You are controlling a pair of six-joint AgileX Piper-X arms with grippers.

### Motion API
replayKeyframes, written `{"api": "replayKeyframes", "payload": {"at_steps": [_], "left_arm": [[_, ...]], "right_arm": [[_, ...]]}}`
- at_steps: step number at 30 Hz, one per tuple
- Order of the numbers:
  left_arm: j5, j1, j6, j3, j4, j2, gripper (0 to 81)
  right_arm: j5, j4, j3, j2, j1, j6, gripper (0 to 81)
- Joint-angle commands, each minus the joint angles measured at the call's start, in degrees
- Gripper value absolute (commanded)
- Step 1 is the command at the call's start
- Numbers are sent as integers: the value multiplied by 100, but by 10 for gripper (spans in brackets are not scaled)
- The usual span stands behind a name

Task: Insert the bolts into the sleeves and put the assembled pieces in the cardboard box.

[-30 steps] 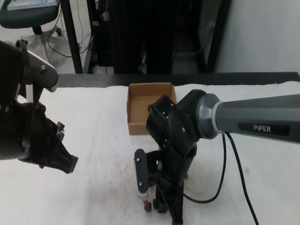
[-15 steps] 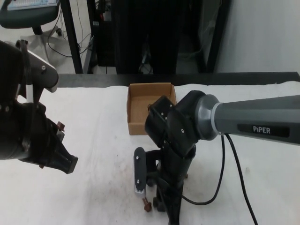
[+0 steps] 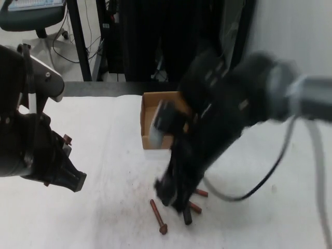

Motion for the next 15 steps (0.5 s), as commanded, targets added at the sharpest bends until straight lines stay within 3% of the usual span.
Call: {"api": "replayKeyframes", "payload": {"at_steps": [1,8,15], "left_arm": [[671,3,-404,-31,-240,-79,12],[2790,3,-1325,-31,-2438,-333,12],[3034,3,-1948,-20,-5508,-296,12]], "right_arm": [[-938,-436,-25,-855,-228,639,8],[-2004,-1197,12,-1638,-891,1304,8],[-3371,-1843,901,-1744,-1592,1429,8]]}}
